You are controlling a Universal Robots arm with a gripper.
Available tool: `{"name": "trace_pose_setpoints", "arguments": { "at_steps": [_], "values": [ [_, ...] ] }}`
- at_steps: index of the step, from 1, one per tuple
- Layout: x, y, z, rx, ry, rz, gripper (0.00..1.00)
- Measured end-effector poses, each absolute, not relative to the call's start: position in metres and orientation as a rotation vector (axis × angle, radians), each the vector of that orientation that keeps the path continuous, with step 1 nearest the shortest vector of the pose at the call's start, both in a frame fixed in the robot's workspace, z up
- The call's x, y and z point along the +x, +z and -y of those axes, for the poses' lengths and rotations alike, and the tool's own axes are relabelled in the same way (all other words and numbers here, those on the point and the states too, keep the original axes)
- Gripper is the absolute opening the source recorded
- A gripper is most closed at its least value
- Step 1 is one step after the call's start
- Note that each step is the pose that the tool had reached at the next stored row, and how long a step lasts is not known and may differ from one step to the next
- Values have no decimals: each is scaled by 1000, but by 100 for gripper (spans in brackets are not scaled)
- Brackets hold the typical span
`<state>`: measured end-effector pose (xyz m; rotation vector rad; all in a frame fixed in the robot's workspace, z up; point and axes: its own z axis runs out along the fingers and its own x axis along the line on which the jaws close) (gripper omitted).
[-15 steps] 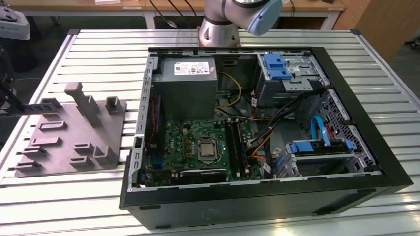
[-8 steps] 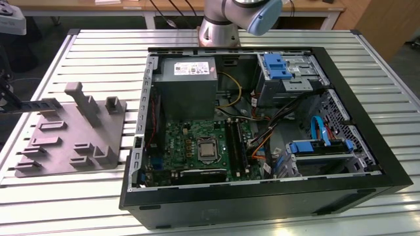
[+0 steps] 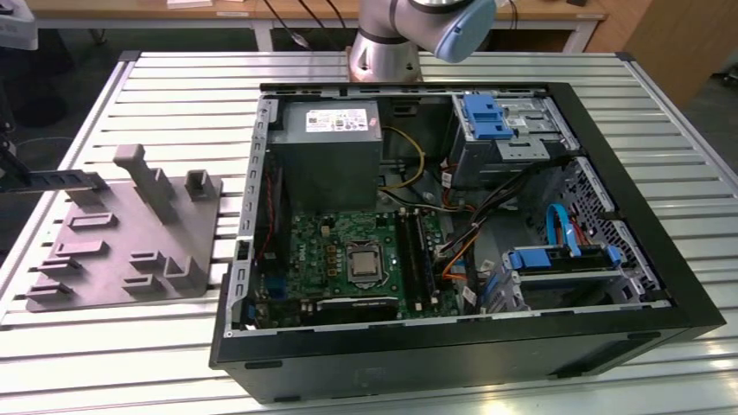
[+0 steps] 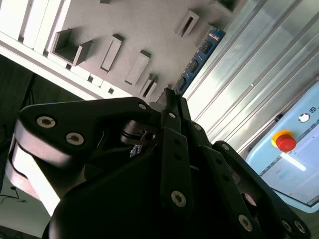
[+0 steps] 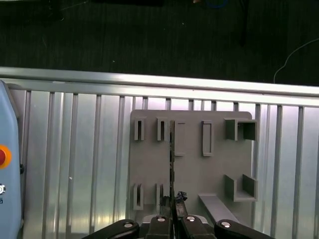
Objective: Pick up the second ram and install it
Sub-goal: 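Pick up the second ram and move it above second insertion slot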
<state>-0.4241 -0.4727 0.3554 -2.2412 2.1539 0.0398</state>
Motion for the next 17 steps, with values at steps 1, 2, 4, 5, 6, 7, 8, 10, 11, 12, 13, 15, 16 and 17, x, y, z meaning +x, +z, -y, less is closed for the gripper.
{"name": "trace_pose_setpoints", "arguments": {
  "at_steps": [1,2,4,5,6,7,8,10,11,12,13,15,16,17],
  "values": [
    [-424,357,473,-2241,40,-2154,14],
    [-424,358,473,-2241,40,-2154,14],
    [-424,360,473,-2241,40,-2154,14],
    [-424,361,473,-2241,40,-2154,14],
    [-424,362,473,-2241,40,-2154,14],
    [-424,363,473,-2241,40,-2154,14],
    [-424,364,473,-2241,40,-2154,14],
    [-424,366,473,-2241,40,-2154,14],
    [-424,367,473,-2241,40,-2154,14],
    [-424,367,473,-2241,40,-2154,14],
    [-424,368,473,-2241,40,-2154,14],
    [-424,370,473,-2241,40,-2154,14],
    [-424,371,473,-2241,40,-2154,14],
    [-424,372,473,-2241,40,-2154,14]
  ]
}}
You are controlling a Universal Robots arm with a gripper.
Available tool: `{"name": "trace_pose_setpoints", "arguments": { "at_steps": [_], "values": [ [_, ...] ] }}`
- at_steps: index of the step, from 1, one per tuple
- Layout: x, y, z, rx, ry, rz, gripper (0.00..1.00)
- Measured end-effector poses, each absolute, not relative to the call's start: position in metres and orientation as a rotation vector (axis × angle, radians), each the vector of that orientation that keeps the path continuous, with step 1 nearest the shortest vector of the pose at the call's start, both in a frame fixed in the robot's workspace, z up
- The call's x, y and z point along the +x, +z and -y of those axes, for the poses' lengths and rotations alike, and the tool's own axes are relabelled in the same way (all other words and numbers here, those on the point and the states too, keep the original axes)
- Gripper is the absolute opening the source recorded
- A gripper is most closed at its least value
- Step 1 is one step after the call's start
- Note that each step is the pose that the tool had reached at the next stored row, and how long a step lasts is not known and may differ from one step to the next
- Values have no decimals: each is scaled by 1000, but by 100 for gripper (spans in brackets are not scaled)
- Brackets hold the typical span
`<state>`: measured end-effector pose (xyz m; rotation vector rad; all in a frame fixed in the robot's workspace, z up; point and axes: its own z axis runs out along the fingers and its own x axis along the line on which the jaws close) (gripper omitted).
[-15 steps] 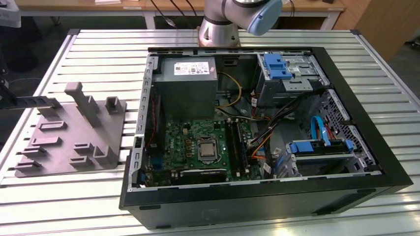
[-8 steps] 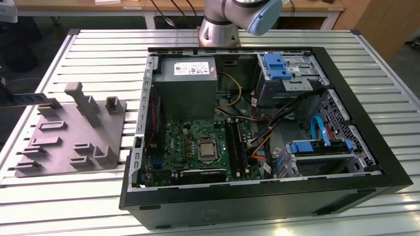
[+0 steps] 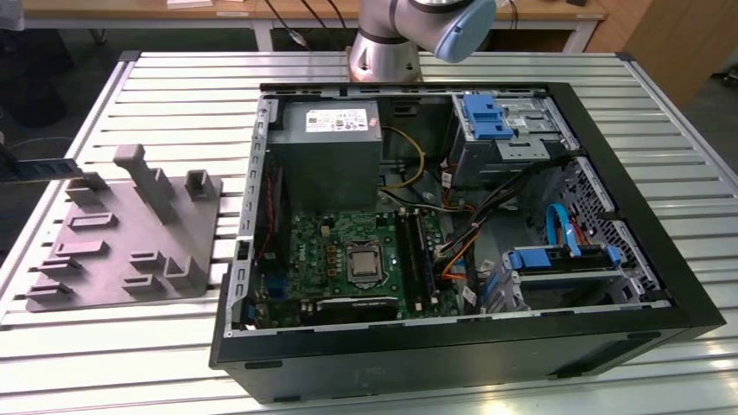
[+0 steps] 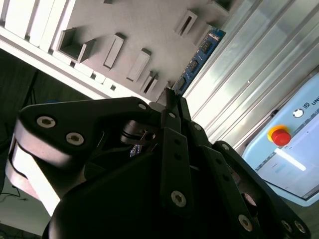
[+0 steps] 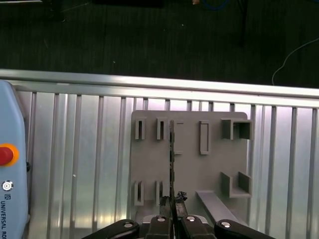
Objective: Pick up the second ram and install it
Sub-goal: 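Pick up the second ram and move it above second insertion slot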
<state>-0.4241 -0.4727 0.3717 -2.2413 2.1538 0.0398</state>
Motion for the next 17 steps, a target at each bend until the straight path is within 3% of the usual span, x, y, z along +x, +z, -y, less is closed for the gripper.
{"name": "trace_pose_setpoints", "arguments": {
  "at_steps": [17],
  "values": [
    [-424,389,473,-2241,40,-2154,14]
  ]
}}
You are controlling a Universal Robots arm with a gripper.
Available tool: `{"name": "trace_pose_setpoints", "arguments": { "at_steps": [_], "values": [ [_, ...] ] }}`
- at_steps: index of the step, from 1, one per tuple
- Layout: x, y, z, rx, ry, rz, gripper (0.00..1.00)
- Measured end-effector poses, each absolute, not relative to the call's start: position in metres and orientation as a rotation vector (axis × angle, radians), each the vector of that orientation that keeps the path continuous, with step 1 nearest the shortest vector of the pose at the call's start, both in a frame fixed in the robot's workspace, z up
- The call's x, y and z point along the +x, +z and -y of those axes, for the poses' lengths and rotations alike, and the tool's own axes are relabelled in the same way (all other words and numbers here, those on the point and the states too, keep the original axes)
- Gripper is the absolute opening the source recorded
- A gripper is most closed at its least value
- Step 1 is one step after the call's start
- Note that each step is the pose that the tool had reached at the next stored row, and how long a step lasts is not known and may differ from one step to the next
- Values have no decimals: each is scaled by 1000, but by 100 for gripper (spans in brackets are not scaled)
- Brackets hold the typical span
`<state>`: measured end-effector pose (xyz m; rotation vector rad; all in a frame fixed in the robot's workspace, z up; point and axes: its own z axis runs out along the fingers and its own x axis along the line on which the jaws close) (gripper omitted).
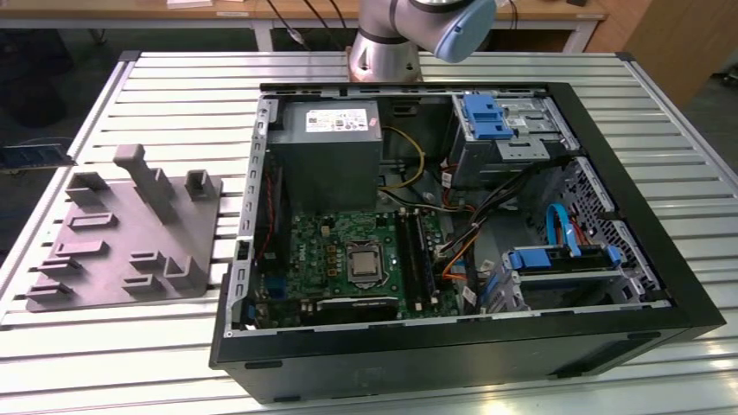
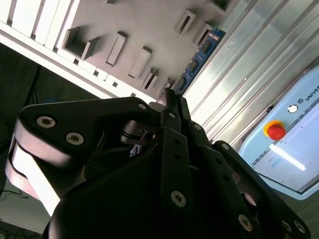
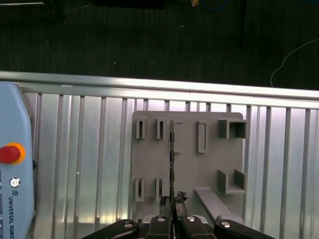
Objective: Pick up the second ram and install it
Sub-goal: 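Pick up the second ram and move it above second insertion slot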
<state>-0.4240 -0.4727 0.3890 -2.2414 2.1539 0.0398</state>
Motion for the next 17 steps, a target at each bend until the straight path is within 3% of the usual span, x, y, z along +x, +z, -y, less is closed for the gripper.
{"name": "trace_pose_setpoints", "arguments": {
  "at_steps": [17],
  "values": [
    [-424,405,473,-2241,40,-2154,14]
  ]
}}
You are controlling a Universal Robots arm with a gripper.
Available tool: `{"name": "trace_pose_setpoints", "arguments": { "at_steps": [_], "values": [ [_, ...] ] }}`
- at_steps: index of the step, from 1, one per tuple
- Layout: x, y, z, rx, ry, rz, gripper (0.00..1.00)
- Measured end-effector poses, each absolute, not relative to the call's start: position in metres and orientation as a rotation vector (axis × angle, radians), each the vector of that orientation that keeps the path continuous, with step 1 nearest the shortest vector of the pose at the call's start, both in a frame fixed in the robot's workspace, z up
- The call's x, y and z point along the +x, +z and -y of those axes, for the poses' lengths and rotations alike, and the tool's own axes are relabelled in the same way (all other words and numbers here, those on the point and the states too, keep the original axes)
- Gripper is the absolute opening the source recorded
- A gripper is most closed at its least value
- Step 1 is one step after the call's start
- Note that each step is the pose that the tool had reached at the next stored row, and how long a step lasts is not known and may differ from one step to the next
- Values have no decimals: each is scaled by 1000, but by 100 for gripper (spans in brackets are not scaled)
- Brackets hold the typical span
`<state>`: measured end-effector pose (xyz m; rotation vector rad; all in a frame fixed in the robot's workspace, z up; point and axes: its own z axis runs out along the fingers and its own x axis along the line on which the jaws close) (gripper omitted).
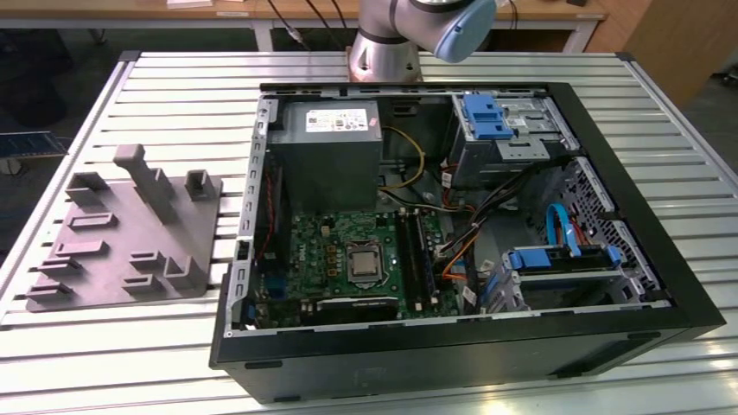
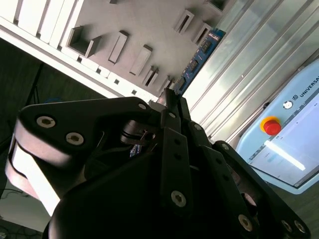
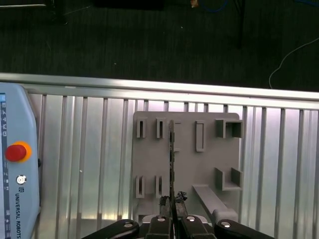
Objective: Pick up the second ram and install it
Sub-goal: 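Pick up the second ram and move it above second insertion slot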
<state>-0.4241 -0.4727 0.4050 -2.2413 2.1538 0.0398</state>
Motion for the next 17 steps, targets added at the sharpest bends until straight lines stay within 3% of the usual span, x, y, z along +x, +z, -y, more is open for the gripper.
{"name": "trace_pose_setpoints", "arguments": {
  "at_steps": [17],
  "values": [
    [-424,430,473,-2241,40,-2154,14]
  ]
}}
